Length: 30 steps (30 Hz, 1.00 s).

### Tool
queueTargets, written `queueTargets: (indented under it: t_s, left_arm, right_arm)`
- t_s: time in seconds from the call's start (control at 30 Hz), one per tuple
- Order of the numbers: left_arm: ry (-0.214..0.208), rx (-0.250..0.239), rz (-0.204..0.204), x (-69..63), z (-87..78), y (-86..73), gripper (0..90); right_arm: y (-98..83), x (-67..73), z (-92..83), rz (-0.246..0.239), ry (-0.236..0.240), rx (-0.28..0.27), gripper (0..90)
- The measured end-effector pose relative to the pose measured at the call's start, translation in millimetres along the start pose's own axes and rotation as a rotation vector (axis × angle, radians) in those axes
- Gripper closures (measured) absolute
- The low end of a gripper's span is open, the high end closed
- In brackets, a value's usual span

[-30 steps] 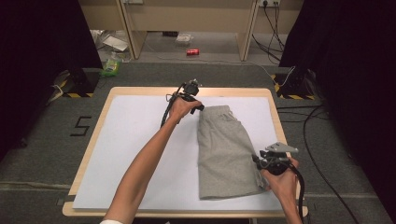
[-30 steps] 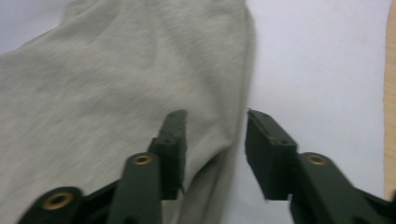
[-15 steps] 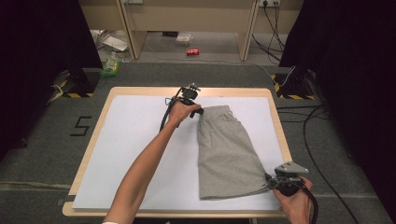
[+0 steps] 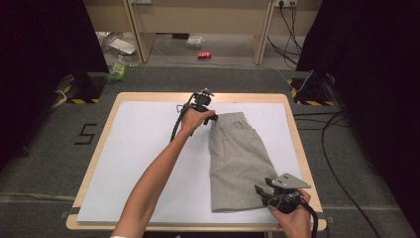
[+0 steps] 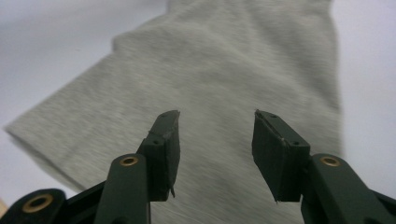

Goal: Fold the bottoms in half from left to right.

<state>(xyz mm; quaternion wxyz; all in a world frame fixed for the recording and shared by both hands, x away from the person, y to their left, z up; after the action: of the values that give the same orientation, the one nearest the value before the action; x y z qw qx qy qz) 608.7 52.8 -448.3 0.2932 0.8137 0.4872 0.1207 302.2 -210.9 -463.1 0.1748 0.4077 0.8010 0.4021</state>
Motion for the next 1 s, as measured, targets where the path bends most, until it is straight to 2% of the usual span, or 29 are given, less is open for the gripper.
queueTargets:
  t_s: [0.17,0.37,0.5,0.6,0.7,0.77,0.87,1.0]
  left_arm:
    - [0.005,0.042,0.009,-7.4,9.5,-4.2,47.6]
    - [0.014,0.052,-0.001,-11.0,15.7,-5.5,47.6]
    - [0.025,0.056,-0.006,-12.8,18.4,-5.2,47.4]
    - [0.035,0.050,0.016,-15.1,15.0,-2.9,47.8]
    - [-0.002,0.026,-0.012,-15.0,5.2,1.6,45.9]
    - [-0.005,0.030,-0.012,-16.1,2.6,3.4,44.8]
    - [0.006,0.075,0.003,-19.8,10.2,0.9,41.5]
    - [0.006,0.102,-0.019,-21.1,26.0,-5.7,35.2]
  right_arm:
    - [5.4,19.8,11.7,-0.007,0.082,-0.006,50.8]
    - [10.2,44.1,27.0,-0.023,0.175,0.005,50.2]
    - [13.5,56.7,32.8,-0.047,0.202,0.004,49.8]
    - [15.0,66.4,36.8,-0.069,0.224,0.009,49.7]
    - [14.4,69.9,41.2,-0.079,0.231,0.023,49.7]
    - [14.0,70.5,43.5,-0.081,0.232,0.032,49.7]
    - [14.6,73.3,44.1,-0.086,0.236,0.029,49.7]
    - [14.8,77.7,45.1,-0.086,0.243,0.029,49.2]
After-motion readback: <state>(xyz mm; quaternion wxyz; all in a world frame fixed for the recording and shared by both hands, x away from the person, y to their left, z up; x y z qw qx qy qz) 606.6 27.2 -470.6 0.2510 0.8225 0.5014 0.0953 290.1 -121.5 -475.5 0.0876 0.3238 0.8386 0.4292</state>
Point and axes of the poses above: each handheld gripper's, and its own axes: z roughly forward along the jaws, y roughly out of its top, x roughly to its left, the point moved 1 cm from there along z, roughly forward along the jaws, and after that the axes turned 4 degrees about y, right-handed, at the moved point
